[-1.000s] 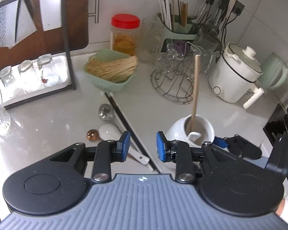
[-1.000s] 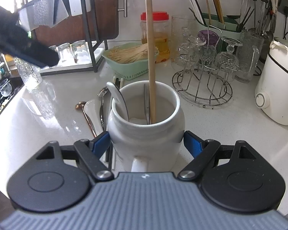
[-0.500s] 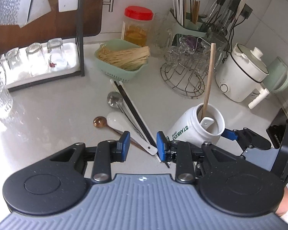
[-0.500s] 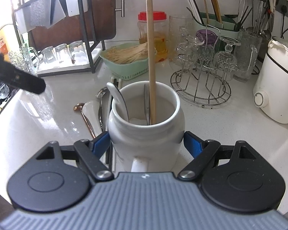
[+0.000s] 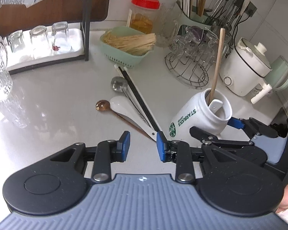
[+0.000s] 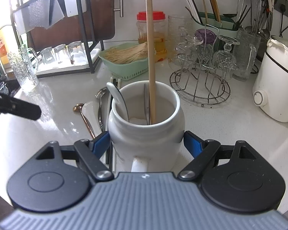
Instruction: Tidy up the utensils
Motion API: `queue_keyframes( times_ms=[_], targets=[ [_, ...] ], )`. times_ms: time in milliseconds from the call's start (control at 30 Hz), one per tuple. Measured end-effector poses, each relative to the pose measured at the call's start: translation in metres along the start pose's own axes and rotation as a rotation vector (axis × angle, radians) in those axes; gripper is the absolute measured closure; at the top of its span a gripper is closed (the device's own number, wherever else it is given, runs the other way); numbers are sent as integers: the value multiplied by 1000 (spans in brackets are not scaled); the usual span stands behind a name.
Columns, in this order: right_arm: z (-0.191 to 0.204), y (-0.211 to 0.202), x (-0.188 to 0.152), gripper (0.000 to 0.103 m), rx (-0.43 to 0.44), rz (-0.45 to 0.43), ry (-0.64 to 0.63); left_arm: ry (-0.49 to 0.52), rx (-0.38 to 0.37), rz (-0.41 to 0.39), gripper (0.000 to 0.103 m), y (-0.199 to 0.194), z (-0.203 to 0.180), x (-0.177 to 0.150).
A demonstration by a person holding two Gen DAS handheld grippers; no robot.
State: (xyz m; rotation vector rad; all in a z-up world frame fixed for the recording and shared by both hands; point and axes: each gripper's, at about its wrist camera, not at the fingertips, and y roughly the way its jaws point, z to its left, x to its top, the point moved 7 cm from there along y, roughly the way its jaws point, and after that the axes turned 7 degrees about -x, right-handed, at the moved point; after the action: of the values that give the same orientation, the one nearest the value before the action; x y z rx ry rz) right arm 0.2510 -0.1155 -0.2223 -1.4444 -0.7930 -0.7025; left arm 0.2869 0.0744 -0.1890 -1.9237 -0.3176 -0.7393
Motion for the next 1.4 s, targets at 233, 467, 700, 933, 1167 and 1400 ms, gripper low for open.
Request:
queue_keyframes(
  times_ms=[233, 467, 700, 933, 1167, 1400],
  targets=[
    [0, 0, 1, 17, 7, 3, -16, -21, 4, 12, 69, 25, 13, -6],
    [0, 0, 0, 17, 13, -7, -28, -74, -4, -15, 69, 55, 28, 0],
    [0, 1, 2, 17, 16, 7, -26, -138, 25, -40, 58, 79, 49, 14],
    [0, 2, 3, 17, 16, 13, -30, -140, 30, -31, 58, 99, 51, 26],
    [-1, 2, 3, 17, 18, 18, -29, -108, 72, -2, 57, 120, 46, 34],
    [0, 3, 3, 17, 19, 20, -25, -88, 118, 16, 53, 131, 44, 42]
  ],
)
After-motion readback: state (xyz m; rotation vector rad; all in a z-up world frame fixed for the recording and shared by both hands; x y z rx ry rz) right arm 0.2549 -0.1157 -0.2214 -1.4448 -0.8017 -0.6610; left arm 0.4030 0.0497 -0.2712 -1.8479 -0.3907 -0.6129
